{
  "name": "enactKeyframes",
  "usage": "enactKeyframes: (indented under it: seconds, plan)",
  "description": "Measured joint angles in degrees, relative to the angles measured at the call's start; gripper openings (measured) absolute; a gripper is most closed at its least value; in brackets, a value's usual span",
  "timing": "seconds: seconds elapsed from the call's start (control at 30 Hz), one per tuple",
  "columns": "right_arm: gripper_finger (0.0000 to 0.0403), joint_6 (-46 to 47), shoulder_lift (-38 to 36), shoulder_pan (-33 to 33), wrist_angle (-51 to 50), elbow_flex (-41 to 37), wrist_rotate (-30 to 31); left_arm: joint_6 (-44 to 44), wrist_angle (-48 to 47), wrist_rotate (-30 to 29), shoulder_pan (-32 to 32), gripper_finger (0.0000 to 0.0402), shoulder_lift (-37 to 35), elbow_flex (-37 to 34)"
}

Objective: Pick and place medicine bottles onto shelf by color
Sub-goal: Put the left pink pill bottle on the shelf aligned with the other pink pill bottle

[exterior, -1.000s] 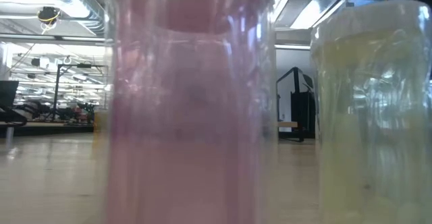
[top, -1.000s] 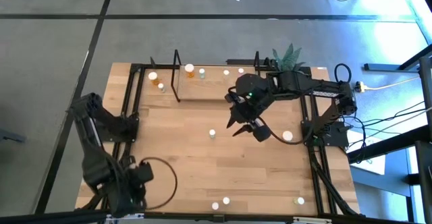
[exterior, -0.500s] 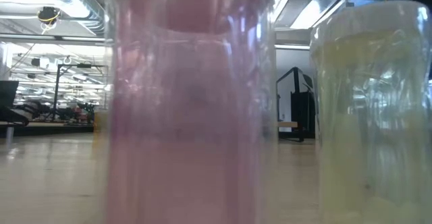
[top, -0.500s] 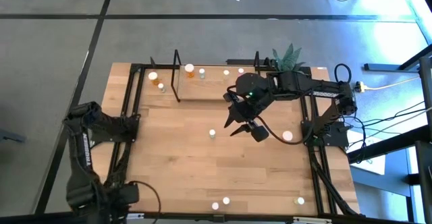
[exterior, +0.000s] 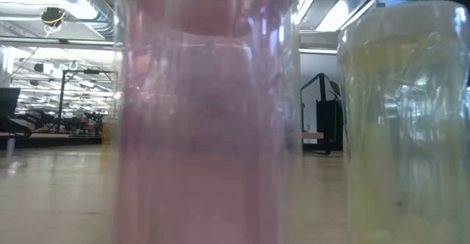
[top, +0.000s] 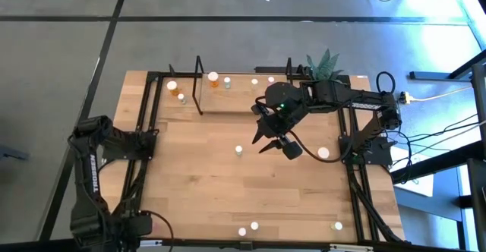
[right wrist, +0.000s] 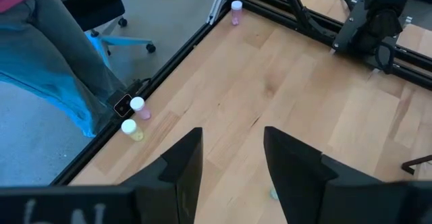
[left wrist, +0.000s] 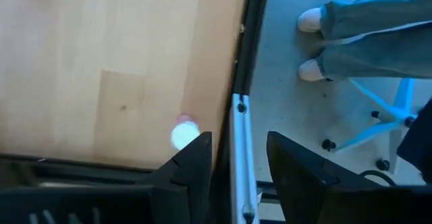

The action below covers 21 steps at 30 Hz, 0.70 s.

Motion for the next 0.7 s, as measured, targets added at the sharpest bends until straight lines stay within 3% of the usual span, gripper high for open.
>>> enactKeyframes:
  seconds: [0.2,0.7]
  plan:
    - [0.0159,0.0,0.0,0.0,0.0,0.0,0.0,0.2,6.4,0.1,0.0,0.0135,0.0,-5.3]
    - [0.0159,-0.1,0.0,0.0,0.0,0.0,0.0,0.2,8.2,4.7,0.0,0.0135,0.0,-11.4]
